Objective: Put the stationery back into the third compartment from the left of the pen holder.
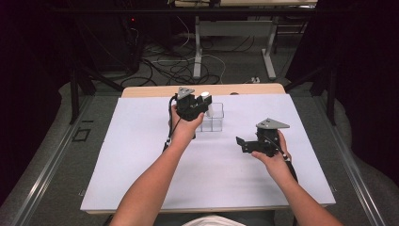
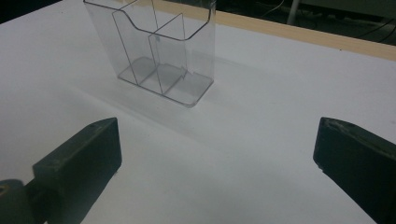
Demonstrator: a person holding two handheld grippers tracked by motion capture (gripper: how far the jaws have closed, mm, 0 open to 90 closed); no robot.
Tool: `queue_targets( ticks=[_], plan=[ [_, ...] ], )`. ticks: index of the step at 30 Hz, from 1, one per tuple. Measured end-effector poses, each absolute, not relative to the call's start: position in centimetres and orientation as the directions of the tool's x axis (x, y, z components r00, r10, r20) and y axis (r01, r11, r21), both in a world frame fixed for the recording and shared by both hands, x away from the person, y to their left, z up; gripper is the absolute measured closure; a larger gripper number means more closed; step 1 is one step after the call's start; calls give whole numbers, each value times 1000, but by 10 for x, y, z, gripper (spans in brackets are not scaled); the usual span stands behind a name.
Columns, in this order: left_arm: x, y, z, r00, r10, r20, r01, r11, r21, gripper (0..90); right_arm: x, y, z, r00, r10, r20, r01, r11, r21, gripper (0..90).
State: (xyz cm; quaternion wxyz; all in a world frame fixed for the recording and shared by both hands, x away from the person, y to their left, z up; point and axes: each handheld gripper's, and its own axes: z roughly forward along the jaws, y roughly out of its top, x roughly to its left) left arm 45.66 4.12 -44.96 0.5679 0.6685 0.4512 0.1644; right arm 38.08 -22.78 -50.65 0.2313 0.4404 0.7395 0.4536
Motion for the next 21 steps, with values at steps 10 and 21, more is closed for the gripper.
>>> queue_targets(
  ticks=[10, 21],
  plan=[
    [465, 33, -458, 532, 799, -280, 414, 43, 909, 666, 382, -232, -509, -500, 863, 71, 445, 186, 876, 14],
    [473, 23, -464, 530, 802, -275, 396, 52, 917, 666, 383, -232, -511, -500, 861, 86, 459, 180, 870, 63]
  ],
)
